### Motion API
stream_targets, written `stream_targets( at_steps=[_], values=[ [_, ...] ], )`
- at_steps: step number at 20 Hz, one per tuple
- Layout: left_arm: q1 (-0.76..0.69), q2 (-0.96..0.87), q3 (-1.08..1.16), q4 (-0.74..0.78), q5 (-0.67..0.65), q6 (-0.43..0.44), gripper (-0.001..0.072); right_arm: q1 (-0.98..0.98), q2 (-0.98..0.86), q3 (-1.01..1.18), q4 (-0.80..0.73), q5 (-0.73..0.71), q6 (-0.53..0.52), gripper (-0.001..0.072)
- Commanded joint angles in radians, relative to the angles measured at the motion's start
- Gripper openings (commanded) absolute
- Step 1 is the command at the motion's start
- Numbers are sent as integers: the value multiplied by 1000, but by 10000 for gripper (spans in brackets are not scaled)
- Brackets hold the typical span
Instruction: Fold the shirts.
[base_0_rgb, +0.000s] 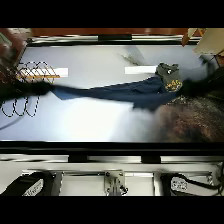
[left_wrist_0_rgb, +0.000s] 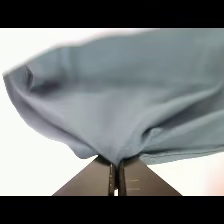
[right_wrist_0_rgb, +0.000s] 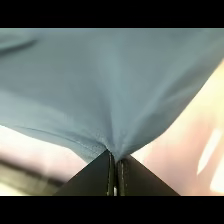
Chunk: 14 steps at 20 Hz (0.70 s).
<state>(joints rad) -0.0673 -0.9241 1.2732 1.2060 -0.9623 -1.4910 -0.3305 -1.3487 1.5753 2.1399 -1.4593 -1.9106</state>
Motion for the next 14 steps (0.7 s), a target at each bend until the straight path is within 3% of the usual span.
stream_targets(
  at_steps=[1,3,5,9,12,14],
  values=[
    [0,103,447,102,81,2,33,2,291,259,52,238,-34,72],
    [0,162,599,100,87,2,33,2,472,296,51,484,-34,73],
    [0,243,632,114,84,3,33,2,605,296,32,565,-23,73],
    [0,357,632,270,-132,2,32,2,724,295,-42,422,90,72],
    [0,363,631,281,-272,3,33,2,716,295,-56,279,94,73],
    [0,360,595,288,-293,2,33,2,680,295,-71,177,103,73]
  ],
)
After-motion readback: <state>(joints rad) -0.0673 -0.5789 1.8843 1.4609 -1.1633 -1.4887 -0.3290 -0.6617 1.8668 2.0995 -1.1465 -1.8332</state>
